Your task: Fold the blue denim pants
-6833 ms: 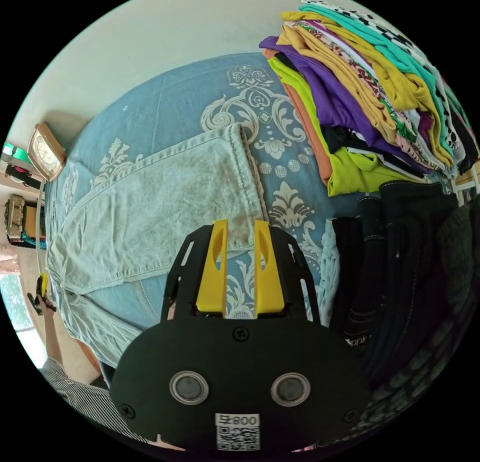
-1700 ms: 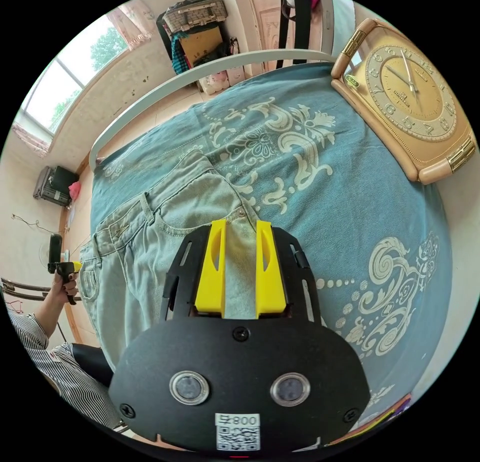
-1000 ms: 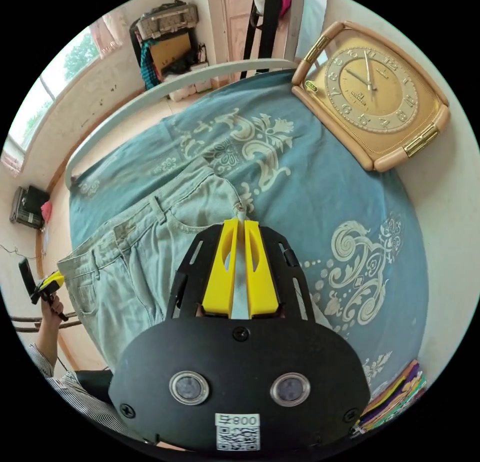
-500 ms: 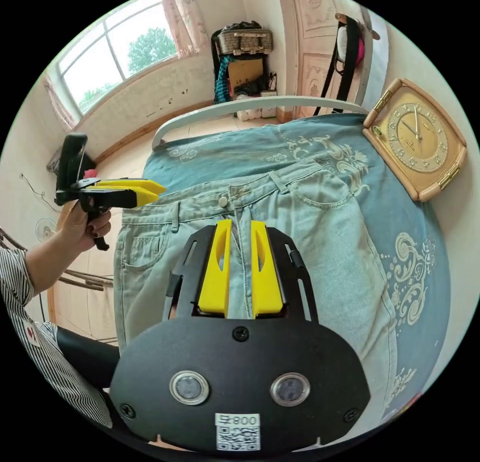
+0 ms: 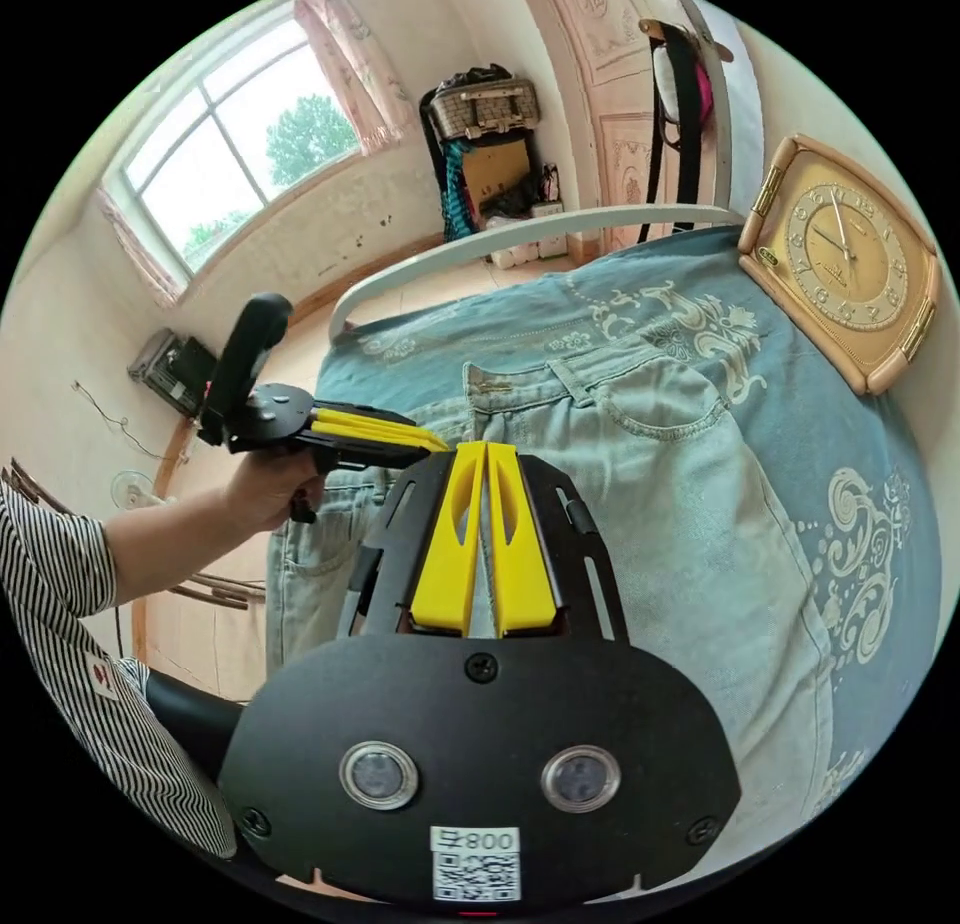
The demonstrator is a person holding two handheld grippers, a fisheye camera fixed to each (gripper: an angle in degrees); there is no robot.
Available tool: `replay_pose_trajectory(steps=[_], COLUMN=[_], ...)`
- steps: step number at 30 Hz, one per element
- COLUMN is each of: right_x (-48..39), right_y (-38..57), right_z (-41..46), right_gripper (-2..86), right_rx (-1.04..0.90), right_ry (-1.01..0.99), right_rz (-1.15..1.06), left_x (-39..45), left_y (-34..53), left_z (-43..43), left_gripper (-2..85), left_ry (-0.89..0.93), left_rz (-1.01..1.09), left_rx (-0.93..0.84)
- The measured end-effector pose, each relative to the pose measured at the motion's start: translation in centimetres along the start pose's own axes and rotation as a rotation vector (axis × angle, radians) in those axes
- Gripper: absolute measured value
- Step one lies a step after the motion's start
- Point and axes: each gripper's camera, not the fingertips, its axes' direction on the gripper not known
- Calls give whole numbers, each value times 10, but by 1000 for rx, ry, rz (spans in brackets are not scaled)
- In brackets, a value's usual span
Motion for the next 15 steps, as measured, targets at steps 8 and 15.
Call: replay_pose_trajectory(steps=[8, 15], right_x=[-9, 7], right_y=[38, 80], right_z=[67, 58], right_gripper=[3, 2], right_rx=[-138, -105], right_ry=[12, -21], right_rz=[-49, 31], left_x=[14, 49], left_y=[-15, -92], left_z=[-83, -81], left_gripper=[1, 1], left_ry=[-31, -152], left_rz=[-95, 76], left_rx=[254, -19])
